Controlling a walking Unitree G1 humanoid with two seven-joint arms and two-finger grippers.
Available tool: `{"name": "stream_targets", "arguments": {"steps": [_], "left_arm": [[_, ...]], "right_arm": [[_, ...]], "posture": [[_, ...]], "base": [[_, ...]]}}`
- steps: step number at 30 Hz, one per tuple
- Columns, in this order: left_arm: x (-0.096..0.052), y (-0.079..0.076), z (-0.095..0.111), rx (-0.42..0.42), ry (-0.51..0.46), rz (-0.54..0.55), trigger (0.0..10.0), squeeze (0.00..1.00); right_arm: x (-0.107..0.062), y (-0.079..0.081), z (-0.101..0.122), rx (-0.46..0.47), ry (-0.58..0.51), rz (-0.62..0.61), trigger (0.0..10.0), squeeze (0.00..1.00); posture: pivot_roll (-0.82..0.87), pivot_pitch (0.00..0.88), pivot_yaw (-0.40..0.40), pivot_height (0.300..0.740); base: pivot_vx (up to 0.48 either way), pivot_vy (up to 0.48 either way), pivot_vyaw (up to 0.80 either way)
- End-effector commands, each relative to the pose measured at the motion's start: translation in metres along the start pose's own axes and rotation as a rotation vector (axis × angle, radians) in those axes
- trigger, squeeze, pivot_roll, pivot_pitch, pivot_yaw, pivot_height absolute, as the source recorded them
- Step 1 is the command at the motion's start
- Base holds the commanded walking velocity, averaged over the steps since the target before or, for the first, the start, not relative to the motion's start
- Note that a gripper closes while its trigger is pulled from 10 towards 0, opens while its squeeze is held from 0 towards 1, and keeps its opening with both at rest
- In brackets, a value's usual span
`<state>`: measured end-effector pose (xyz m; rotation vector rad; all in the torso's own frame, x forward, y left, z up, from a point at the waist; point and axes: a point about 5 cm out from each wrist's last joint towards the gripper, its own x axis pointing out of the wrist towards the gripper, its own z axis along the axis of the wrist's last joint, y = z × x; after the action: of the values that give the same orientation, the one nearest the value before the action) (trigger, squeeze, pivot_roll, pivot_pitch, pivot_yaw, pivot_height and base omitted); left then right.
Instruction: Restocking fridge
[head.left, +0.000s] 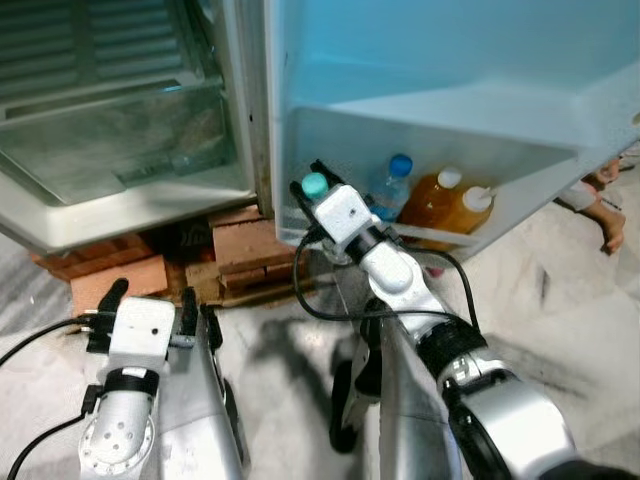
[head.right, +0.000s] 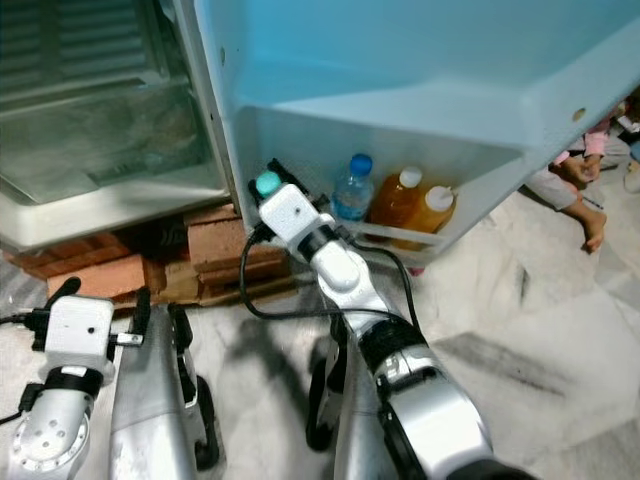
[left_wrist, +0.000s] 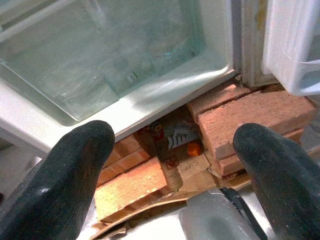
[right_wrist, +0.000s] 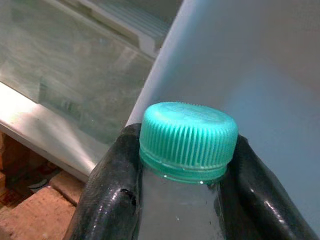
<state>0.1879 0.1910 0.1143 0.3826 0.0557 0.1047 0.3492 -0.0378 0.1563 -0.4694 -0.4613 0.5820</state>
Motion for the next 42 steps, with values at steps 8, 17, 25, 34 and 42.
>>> {"name": "stream_targets", "arguments": {"steps": [8, 17, 25, 34, 42], "left_arm": [[-0.004, 0.003, 0.009, 0.034, -0.011, -0.015, 10.0, 0.0], [-0.002, 0.001, 0.012, 0.021, -0.017, -0.025, 10.0, 0.0], [0.004, -0.001, 0.013, 0.006, -0.026, -0.037, 10.0, 0.0], [0.014, -0.006, 0.019, 0.007, -0.069, -0.053, 10.0, 0.0], [0.015, 0.0, 0.022, 0.027, -0.086, -0.047, 10.0, 0.0]], "right_arm": [[0.036, -0.043, 0.058, -0.068, -0.266, -0.212, 10.0, 0.0], [0.029, -0.065, 0.087, -0.046, -0.425, -0.289, 10.0, 0.0], [-0.001, -0.057, 0.083, -0.021, -0.415, -0.286, 10.0, 0.0], [-0.032, -0.021, 0.052, -0.161, -0.348, -0.175, 10.0, 0.0], [-0.022, -0.003, 0.055, -0.373, -0.403, -0.084, 10.0, 0.0]], "posture": [[0.28, 0.408, -0.084, 0.507], [0.28, 0.401, -0.083, 0.507], [0.26, 0.377, -0.077, 0.507], [0.25, 0.363, -0.064, 0.507], [0.27, 0.38, -0.054, 0.507]], "base": [[0.0, 0.0, 0.0], [0.0, 0.0, 0.0], [0.0, 0.0, 0.0], [0.0, 0.0, 0.0], [0.0, 0.0, 0.0]]}}
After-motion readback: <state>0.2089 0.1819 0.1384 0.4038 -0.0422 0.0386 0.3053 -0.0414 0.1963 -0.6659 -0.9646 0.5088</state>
